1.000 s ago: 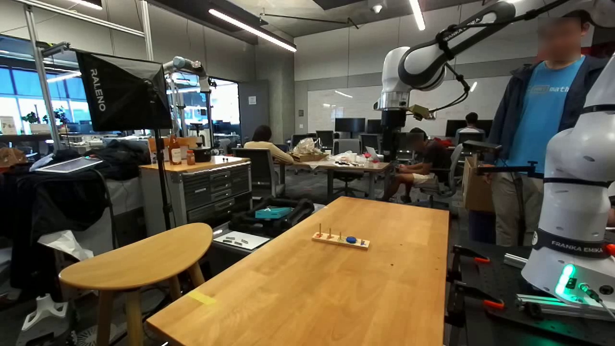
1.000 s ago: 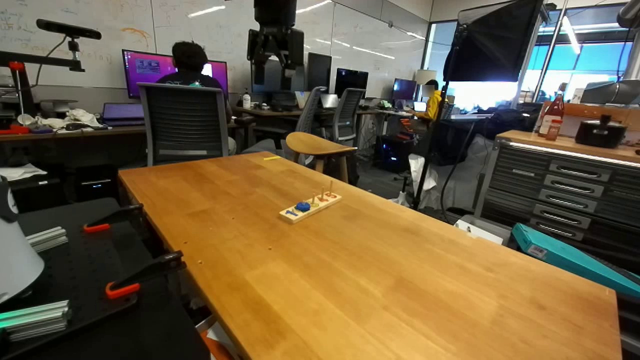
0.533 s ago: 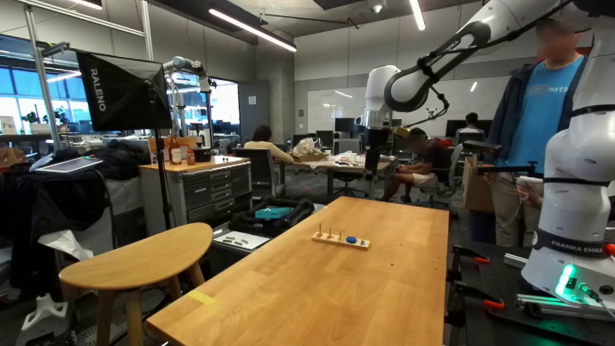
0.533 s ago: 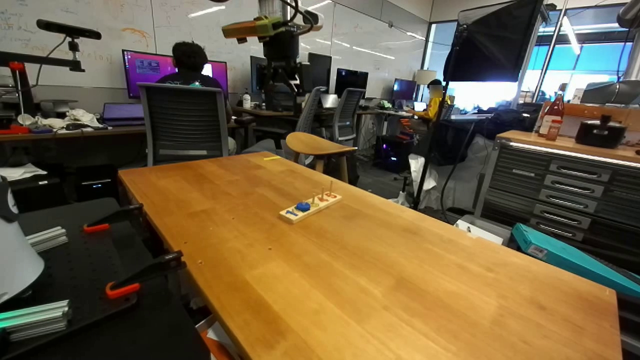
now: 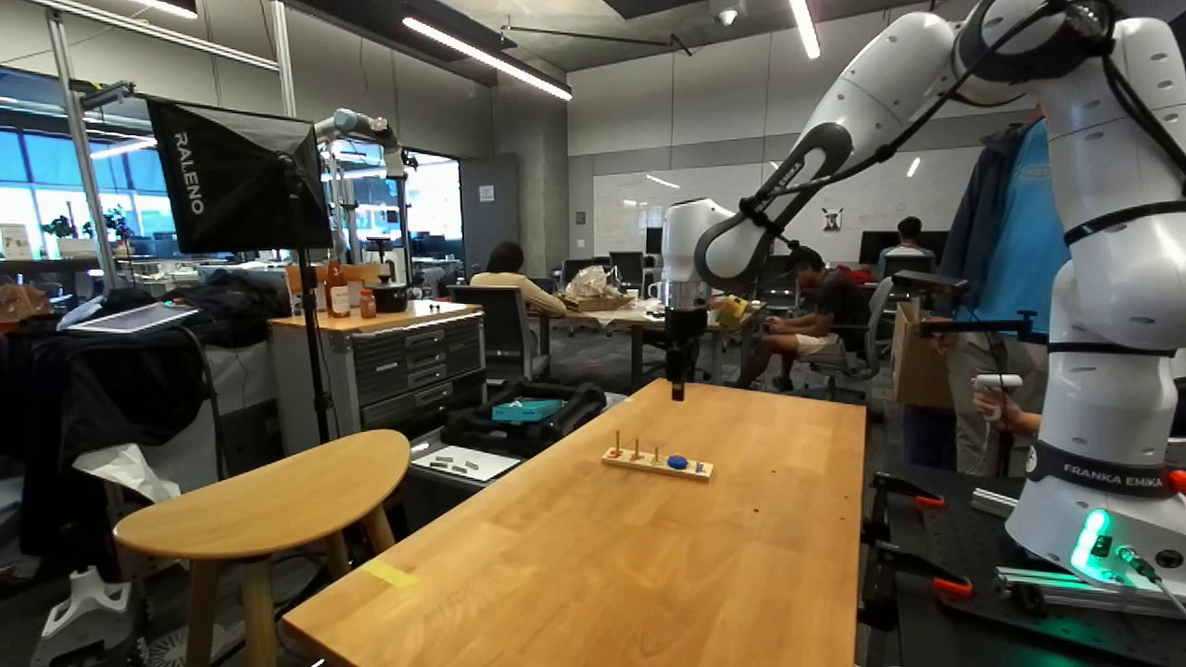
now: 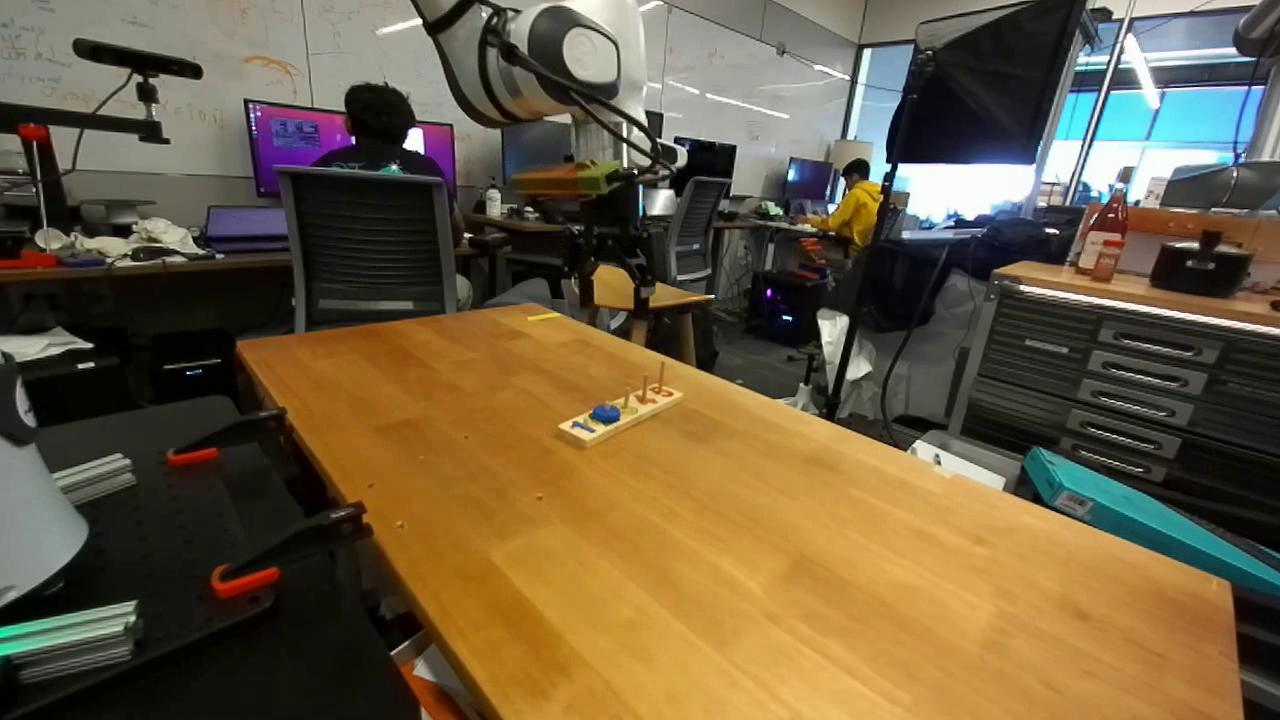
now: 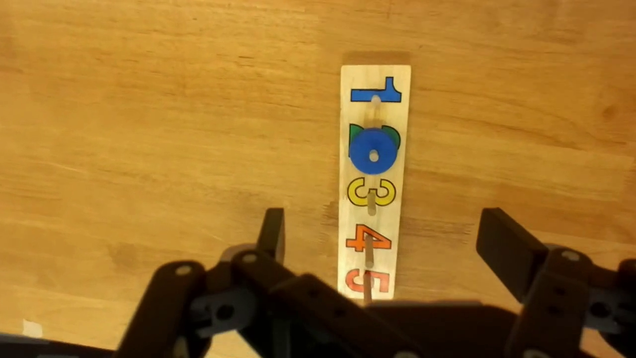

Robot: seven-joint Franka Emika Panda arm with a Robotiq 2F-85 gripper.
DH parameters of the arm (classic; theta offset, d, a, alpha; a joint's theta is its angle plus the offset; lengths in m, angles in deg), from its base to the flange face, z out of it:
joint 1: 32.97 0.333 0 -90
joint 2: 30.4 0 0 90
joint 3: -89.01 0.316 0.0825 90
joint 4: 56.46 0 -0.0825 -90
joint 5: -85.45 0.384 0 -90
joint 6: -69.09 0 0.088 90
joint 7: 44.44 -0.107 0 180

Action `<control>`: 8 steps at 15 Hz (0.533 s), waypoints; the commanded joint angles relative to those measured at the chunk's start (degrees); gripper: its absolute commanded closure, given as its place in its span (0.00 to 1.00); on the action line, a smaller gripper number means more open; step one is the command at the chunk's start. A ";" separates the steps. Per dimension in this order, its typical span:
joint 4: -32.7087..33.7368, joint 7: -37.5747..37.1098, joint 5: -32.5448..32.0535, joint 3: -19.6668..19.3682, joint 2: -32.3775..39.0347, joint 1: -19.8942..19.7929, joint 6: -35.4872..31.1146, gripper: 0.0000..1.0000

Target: Pick the blue ring from the object and put it on the table

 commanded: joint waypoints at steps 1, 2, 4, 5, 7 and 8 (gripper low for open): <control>5.80 -2.38 -1.31 -1.47 7.73 0.24 -0.32 0.00; 6.16 -2.47 -1.17 -1.75 9.06 0.27 -0.65 0.00; 6.46 -2.87 -1.32 -2.20 11.10 0.60 -0.63 0.00; 6.61 -2.85 -1.35 -2.31 12.03 0.69 -0.63 0.00; 6.48 -3.03 -1.36 -2.50 13.48 0.86 -0.45 0.00; 6.19 -3.03 -1.42 -2.56 14.04 0.90 -0.65 0.00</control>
